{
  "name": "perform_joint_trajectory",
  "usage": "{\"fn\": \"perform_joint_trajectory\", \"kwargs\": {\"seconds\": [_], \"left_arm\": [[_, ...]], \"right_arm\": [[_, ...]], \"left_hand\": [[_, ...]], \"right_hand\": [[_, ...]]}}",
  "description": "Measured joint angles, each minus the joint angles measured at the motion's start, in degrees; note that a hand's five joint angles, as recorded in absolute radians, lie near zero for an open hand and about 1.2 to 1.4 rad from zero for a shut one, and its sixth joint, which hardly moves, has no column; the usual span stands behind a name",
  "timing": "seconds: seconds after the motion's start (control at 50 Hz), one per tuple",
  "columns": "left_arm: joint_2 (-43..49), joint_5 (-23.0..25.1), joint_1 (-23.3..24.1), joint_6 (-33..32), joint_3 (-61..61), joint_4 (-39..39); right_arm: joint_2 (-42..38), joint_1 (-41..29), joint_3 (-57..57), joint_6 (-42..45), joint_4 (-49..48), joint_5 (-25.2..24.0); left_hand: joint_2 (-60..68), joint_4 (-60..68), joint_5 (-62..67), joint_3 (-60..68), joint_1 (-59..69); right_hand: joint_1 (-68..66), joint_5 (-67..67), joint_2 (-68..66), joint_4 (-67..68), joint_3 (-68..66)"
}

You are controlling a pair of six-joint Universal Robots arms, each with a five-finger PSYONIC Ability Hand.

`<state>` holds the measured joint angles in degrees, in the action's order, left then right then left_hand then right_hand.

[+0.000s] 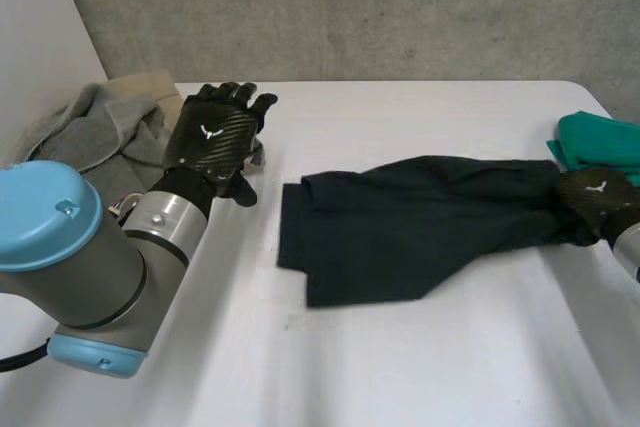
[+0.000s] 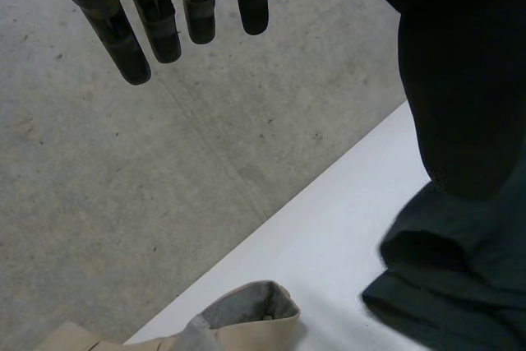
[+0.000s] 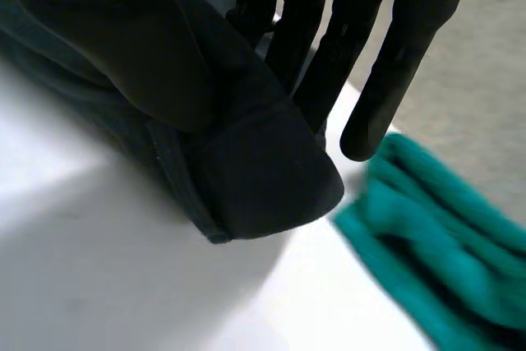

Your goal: Fold the laundry.

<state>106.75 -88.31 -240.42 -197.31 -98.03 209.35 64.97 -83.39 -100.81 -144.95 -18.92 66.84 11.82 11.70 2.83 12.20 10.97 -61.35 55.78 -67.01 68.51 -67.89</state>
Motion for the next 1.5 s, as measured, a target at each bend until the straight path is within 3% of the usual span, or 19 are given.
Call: {"fn": "perform_joint_trajectory", "kwargs": {"seconds": [0.1,0.2,0.34,0.48,0.54,0.58,0.6,0.64,0.7,0.8,0.9,0.98,1.2,1.34,1.5], "left_arm": [[-0.1,0.0,0.2,0.0,-0.1,0.0],[-0.3,-0.1,0.1,0.1,-0.2,0.0],[-0.7,-0.2,-0.1,0.1,-1.2,0.0],[-1.1,-0.2,-0.1,0.1,-2.4,0.0],[-1.2,-0.1,-0.1,0.1,-2.4,0.0],[-1.2,0.0,-0.2,0.0,-2.0,0.1],[-1.2,0.0,-0.2,0.0,-1.9,0.2],[-1.1,0.0,-0.2,0.0,-0.6,0.4],[-0.9,0.0,0.0,0.0,1.1,0.6],[0.8,-0.1,1.5,-0.1,7.7,0.6],[5.8,-0.1,6.4,-0.1,16.5,-0.5],[11.6,-0.2,10.5,0.1,24.5,-3.9],[24.4,-3.1,16.3,0.9,39.8,-15.7],[28.3,-6.2,17.3,0.8,41.8,-19.9],[32.0,-7.3,17.7,0.8,42.5,-25.7]], "right_arm": [[4.1,-0.6,0.7,5.6,-0.4,6.5],[7.1,-5.6,1.5,13.8,-0.6,8.3],[6.4,-23.2,2.8,24.2,-3.5,3.8],[-0.9,-37.7,0.5,33.1,-5.9,-3.1],[-2.5,-39.2,0.0,34.7,-5.9,-3.8],[-4.1,-40.4,-0.6,36.0,-5.9,-4.7],[-4.1,-40.4,-0.7,36.0,-6.0,-4.8],[-2.9,-40.2,-1.2,34.3,-6.2,-5.3],[-0.5,-39.3,-1.6,30.7,-6.3,-5.6],[8.6,-34.9,-1.8,9.4,-6.5,-5.6],[14.9,-28.9,-0.5,-13.0,-4.9,-3.2],[17.3,-23.0,1.8,-23.4,-0.2,-0.2],[8.1,-19.0,12.3,-24.9,14.5,1.2],[-2.5,-19.3,20.8,-24.1,22.6,-1.0],[-11.3,-19.4,26.0,-20.8,24.7,-4.0]], "left_hand": [[0.0,0.0,0.0,0.0,0.0],[0.0,0.0,0.0,0.0,0.0],[0.0,0.0,0.0,0.0,0.0],[0.0,0.0,0.0,0.0,0.0],[0.0,0.0,0.0,0.0,0.0],[0.0,0.0,0.0,0.0,0.0],[0.0,0.0,0.0,0.0,0.0],[0.0,0.0,0.0,0.0,0.0],[0.0,0.0,0.0,0.0,0.0],[0.0,0.0,0.0,0.0,0.0],[0.0,0.0,0.0,0.0,0.0],[0.0,0.0,0.0,0.0,0.0],[0.0,0.0,0.0,0.0,0.0],[0.0,0.0,0.0,0.0,0.0],[0.0,0.0,0.0,0.0,0.0]], "right_hand": [[-1.3,0.0,0.0,0.0,0.0],[-2.0,0.9,-0.1,0.1,-0.1],[-2.0,1.4,-0.2,0.2,-0.6],[-1.8,1.7,0.1,-0.2,0.0],[7.9,-9.0,11.8,-11.3,11.9],[34.6,-35.1,37.7,-37.1,36.7],[36.7,-38.4,41.1,-40.5,40.1],[48.2,-50.8,54.1,-54.7,54.3],[48.4,-52.3,54.7,-56.2,55.5],[48.4,-52.8,54.7,-56.3,55.5],[48.4,-52.8,54.7,-56.3,55.5],[48.4,-52.8,54.7,-56.3,55.5],[48.4,-52.8,54.7,-56.3,55.5],[48.4,-52.8,54.7,-56.3,55.5],[48.4,-52.8,54.7,-56.3,55.5]]}}
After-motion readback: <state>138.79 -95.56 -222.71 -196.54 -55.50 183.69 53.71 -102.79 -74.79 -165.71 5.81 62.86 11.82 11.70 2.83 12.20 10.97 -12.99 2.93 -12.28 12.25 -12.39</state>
